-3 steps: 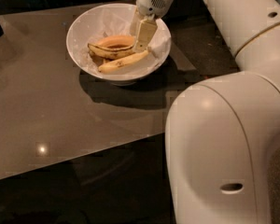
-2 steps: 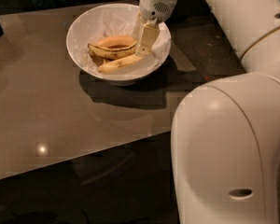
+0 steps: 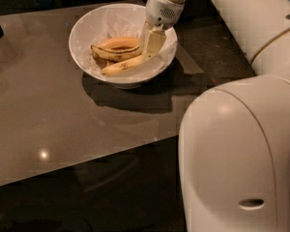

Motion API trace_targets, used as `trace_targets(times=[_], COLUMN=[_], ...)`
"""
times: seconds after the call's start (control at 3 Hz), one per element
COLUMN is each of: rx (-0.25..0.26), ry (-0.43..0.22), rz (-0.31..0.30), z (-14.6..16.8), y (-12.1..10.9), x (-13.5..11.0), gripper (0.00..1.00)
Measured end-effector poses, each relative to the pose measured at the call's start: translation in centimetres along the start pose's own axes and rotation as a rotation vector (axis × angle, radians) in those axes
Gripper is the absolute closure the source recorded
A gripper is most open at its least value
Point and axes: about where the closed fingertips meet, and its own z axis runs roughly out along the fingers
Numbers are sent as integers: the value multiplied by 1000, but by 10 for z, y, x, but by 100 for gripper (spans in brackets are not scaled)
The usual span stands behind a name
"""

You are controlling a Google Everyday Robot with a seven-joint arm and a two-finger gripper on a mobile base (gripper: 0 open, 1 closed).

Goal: Pick banana from white bowl

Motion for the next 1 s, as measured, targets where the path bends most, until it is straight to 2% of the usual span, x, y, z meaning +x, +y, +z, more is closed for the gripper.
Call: trace_targets(times=[1.0], rx=[-27], ry=[17], rz=[6], z=[13], y=[-2], x=[3], gripper=[49])
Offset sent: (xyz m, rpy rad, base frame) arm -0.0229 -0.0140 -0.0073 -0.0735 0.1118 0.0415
